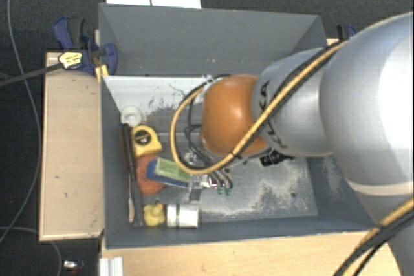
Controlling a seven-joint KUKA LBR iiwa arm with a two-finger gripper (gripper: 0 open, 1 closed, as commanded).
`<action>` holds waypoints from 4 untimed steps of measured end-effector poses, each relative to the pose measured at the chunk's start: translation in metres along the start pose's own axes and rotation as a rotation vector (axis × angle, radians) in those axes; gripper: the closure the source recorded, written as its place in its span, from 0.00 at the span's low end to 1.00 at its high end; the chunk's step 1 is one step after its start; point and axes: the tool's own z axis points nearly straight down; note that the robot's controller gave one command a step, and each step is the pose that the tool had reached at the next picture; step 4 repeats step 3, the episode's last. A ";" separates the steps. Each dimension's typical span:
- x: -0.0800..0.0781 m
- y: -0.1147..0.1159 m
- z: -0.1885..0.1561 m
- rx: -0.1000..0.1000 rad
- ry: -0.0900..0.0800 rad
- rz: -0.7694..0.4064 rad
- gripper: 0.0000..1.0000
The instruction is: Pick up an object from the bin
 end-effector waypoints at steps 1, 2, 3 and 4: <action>-0.014 -0.024 0.028 0.000 -0.001 0.174 1.00; -0.014 -0.024 0.028 -0.001 -0.001 0.176 1.00; -0.020 -0.024 -0.035 0.001 0.001 0.153 1.00; -0.020 -0.024 -0.035 0.001 0.001 0.153 1.00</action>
Offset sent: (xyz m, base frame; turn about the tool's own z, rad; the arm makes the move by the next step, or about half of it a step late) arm 0.0000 0.0000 0.0000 0.0000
